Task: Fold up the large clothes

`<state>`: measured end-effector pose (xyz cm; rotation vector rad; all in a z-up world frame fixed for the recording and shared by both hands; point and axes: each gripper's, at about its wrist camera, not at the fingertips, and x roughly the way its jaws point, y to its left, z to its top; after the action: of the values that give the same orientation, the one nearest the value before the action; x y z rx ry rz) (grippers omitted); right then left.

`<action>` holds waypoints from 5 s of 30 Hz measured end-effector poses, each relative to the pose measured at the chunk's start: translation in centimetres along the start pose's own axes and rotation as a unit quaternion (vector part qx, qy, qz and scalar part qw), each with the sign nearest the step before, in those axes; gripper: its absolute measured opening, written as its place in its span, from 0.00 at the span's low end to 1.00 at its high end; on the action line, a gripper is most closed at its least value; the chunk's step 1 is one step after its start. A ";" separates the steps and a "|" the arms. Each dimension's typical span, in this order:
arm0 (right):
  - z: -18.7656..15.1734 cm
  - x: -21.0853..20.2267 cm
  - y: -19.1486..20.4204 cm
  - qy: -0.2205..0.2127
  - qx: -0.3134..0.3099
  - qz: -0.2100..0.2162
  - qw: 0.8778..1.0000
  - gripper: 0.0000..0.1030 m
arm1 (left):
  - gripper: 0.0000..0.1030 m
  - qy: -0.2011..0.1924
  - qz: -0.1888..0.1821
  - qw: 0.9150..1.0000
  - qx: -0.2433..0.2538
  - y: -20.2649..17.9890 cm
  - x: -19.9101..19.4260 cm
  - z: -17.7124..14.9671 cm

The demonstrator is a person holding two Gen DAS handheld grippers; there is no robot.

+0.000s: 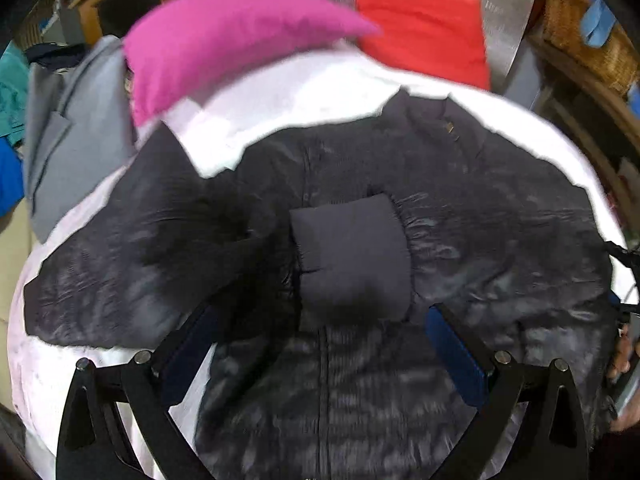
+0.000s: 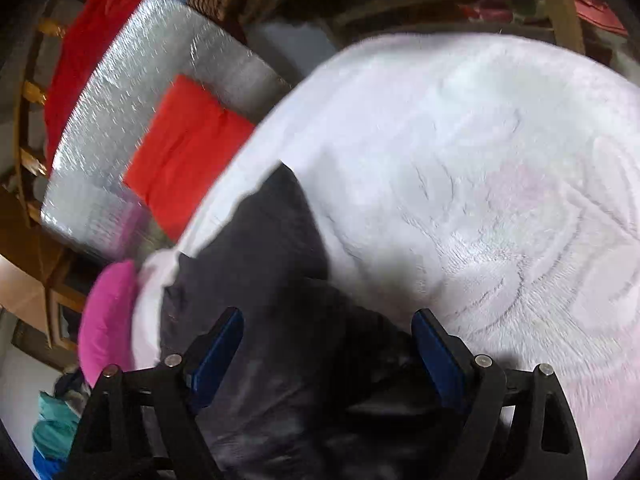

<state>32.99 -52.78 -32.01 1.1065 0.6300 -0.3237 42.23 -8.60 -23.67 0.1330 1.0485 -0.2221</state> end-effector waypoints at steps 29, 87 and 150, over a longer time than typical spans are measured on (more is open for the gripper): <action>-10.5 -5.2 14.0 0.014 -0.198 0.111 0.974 0.81 | 0.95 -0.093 0.071 0.988 -0.100 12.8 -14.8 -10.9; -0.9 -5.2 -2.8 0.057 0.069 0.164 0.982 0.69 | 0.55 0.006 0.006 1.000 -0.015 -1.0 -0.8 -2.4; -13.1 -3.6 13.8 0.111 -0.173 0.201 0.958 0.77 | 0.69 -0.034 0.037 0.932 -0.360 30.2 -5.9 -13.1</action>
<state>33.53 -35.30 -23.72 0.9099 0.6140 0.2590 35.75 24.18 -24.93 -0.4958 0.9966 0.2343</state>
